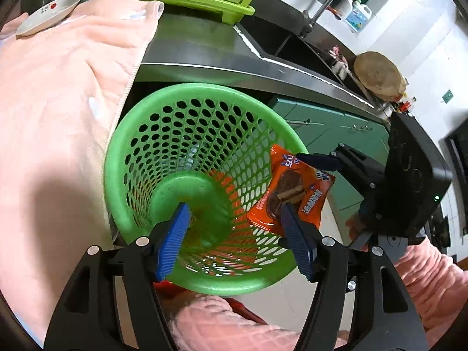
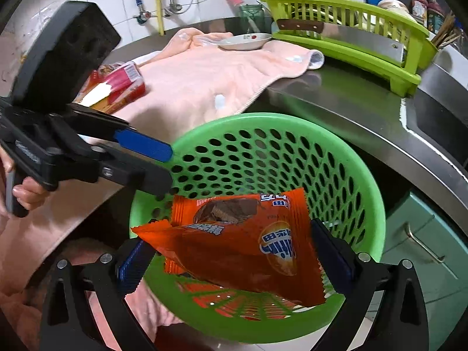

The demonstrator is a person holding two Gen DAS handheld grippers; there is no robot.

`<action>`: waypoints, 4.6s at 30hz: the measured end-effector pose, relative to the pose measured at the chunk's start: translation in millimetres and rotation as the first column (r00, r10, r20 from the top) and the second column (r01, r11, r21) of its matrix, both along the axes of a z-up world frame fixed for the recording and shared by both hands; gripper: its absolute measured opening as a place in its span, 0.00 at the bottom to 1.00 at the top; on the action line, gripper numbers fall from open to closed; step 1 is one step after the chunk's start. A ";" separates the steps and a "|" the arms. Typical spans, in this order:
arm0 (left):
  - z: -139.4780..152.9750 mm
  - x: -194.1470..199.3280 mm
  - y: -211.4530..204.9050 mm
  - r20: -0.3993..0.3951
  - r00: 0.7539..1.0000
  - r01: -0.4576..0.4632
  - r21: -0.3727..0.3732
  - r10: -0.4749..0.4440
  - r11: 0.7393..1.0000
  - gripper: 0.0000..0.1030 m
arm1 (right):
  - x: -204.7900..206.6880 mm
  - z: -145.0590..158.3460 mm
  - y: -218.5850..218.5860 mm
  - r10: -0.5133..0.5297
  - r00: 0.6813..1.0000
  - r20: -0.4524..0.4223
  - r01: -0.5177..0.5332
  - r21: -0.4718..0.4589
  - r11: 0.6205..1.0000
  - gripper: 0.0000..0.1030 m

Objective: Collect trash

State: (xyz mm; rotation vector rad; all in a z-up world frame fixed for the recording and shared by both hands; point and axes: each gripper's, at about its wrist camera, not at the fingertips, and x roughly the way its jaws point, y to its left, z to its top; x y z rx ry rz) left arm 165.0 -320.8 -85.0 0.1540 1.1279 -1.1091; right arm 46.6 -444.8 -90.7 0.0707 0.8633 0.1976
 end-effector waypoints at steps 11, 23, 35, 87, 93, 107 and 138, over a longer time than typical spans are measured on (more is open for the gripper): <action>9.0 -12.1 -1.1 0.001 0.998 0.058 -0.042 -0.058 0.997 0.69 | 2.4 -3.5 9.9 0.031 1.000 -0.002 -0.031 -0.004 1.000 0.93; 12.8 -27.9 -14.5 0.033 0.983 0.180 -0.034 -0.179 0.983 0.76 | 1.4 -2.6 18.7 0.075 0.997 0.000 -0.075 -0.020 0.997 0.93; -3.5 -13.8 -31.7 0.113 0.989 0.081 0.122 -0.095 0.989 0.76 | -2.1 1.4 18.5 0.065 0.998 0.018 -0.065 -0.029 0.998 0.93; 75.8 -34.6 127.3 0.239 0.918 -0.314 -0.048 0.316 0.948 0.76 | -15.9 26.0 76.1 0.052 0.997 0.063 -0.049 -0.037 0.998 0.93; 98.6 -47.9 200.2 0.291 0.847 -0.438 -0.094 0.446 0.894 0.80 | -9.6 38.1 113.0 0.106 0.992 0.073 -0.109 0.033 0.994 0.93; 86.2 -70.2 332.3 0.284 0.701 -0.655 -0.107 0.654 0.749 0.83 | 14.6 51.1 232.7 0.380 0.921 0.082 -0.386 0.070 0.920 0.93; 86.4 -55.3 373.2 0.274 0.645 -0.708 -0.139 0.714 0.693 0.83 | 60.0 20.5 327.6 0.462 0.887 0.005 -0.462 -0.011 0.887 0.70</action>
